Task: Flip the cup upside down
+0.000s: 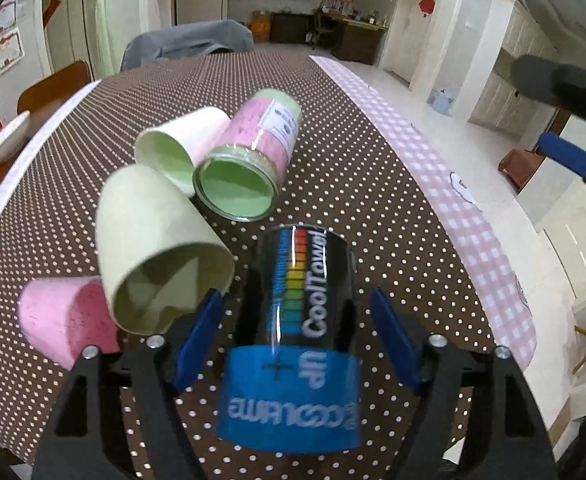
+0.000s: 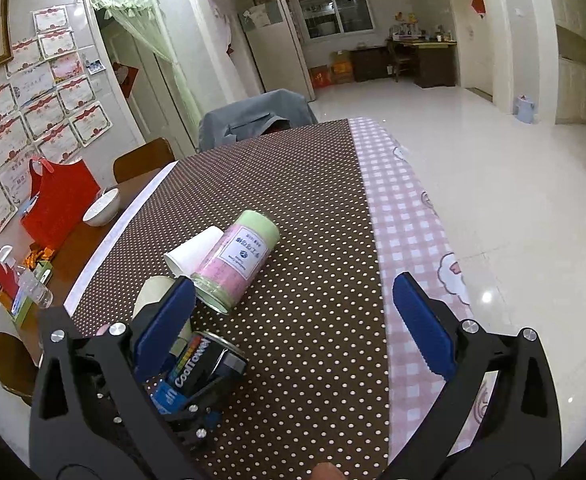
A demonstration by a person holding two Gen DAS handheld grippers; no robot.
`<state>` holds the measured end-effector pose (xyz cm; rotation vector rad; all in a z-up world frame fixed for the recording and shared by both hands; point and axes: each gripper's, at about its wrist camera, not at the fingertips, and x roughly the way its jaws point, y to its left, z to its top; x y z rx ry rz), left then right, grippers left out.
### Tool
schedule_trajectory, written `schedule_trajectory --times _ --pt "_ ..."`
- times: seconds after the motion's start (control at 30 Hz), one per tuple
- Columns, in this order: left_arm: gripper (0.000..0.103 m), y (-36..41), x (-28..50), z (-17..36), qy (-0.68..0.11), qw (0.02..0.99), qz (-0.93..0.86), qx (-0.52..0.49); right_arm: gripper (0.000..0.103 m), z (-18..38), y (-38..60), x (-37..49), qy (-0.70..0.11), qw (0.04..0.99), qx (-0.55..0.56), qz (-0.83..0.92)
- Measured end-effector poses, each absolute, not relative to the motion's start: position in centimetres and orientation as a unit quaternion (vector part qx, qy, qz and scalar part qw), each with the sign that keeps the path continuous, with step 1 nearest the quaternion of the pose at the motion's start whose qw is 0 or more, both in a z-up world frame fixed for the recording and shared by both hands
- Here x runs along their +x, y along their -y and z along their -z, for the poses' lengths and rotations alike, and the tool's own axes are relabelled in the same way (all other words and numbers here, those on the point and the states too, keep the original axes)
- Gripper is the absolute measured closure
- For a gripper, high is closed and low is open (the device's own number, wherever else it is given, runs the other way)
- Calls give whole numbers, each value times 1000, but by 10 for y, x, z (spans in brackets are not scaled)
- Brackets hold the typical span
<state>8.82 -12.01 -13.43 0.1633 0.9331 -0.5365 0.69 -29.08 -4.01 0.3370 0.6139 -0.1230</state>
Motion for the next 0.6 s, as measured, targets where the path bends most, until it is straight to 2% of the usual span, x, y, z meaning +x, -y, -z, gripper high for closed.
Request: schedule_trajectory --times 0.37,0.6 --pt "28 86 88 102 -427 876 220 55 6 48 286 19 -317 930 183 41" --pt "28 54 91 70 -387 905 170 39 6 48 275 25 -323 929 178 29"
